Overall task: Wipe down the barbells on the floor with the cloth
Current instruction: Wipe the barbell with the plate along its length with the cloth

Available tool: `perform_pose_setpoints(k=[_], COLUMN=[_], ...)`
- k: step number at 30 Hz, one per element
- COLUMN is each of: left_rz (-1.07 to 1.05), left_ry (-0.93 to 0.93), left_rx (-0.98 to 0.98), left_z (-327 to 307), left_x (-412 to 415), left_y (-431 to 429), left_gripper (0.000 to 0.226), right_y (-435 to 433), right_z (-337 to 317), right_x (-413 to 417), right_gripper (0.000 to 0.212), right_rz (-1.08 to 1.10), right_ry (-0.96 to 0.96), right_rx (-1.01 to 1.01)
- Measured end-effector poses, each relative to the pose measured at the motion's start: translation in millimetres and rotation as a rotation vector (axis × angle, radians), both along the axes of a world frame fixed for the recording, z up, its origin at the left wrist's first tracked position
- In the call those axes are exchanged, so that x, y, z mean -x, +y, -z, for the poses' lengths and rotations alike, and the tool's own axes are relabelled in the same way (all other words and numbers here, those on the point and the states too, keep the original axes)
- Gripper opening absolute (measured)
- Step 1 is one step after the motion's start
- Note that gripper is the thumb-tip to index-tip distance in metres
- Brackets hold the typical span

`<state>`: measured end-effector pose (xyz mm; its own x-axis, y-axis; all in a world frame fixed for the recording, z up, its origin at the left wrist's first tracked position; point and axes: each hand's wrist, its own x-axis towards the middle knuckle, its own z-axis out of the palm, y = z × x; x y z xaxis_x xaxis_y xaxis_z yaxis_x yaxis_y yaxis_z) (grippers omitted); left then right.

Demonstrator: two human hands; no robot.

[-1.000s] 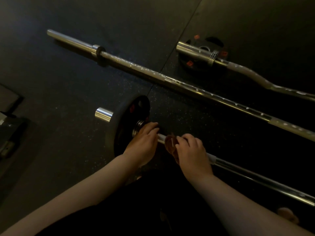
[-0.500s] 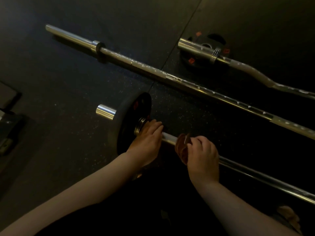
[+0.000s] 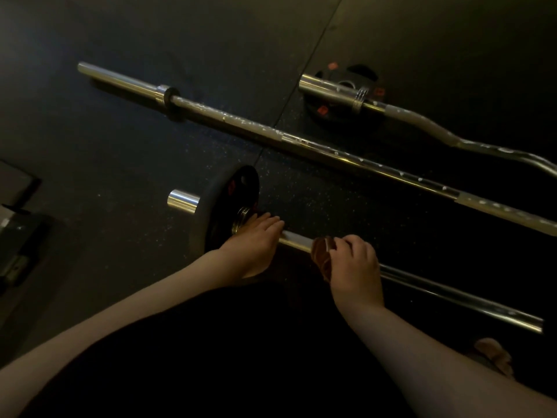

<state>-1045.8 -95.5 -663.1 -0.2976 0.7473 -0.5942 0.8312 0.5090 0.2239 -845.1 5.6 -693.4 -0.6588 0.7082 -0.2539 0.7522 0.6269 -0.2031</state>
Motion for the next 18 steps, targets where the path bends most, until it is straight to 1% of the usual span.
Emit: perform_pose_setpoints(k=[1, 4, 5, 7, 8, 10, 12, 14, 16, 17, 18], left_rz=[0.018, 0.111, 0.144, 0.223, 0.269, 0.334, 0.322, 0.219, 0.133, 0.099, 0.022], left_ry=[0.003, 0.020, 0.009, -0.028, -0.033, 0.008, 0.046, 0.009, -0.001, 0.010, 0.005], left_rx=[0.041, 0.159, 0.205, 0.303, 0.346, 0.386, 0.367, 0.314, 0.239, 0.166, 0.073], left_z=[-8, -35, -44, -61, -68, -78, -78, -67, -49, -40, -32], left_x=[-1, -1, 0, 5, 8, 14, 8, -11, -36, -48, -58], left_y=[4, 17, 20, 23, 24, 30, 38, 46, 49, 49, 47], left_gripper=[0.056, 0.052, 0.049, 0.043, 0.040, 0.039, 0.041, 0.042, 0.043, 0.043, 0.040], right_y=[-2, -4, 1, 13, 18, 21, 15, 9, 5, 4, 6], right_z=[-2, -3, -1, 3, 5, 6, 3, -5, -12, -12, -10], right_x=[9, 30, 28, 10, -3, -26, -28, -13, 5, 12, 14], right_gripper=[0.047, 0.052, 0.055, 0.058, 0.056, 0.046, 0.045, 0.048, 0.047, 0.049, 0.051], right_rz=[0.002, -0.236, -0.275, -0.241, -0.206, -0.094, -0.005, 0.020, -0.084, -0.147, -0.186], right_ry=[-0.001, -0.007, 0.006, 0.024, 0.031, 0.019, 0.000, 0.031, 0.064, 0.087, 0.102], right_rx=[0.012, 0.011, 0.040, 0.092, 0.079, 0.040, 0.035, 0.045, 0.058, 0.087, 0.124])
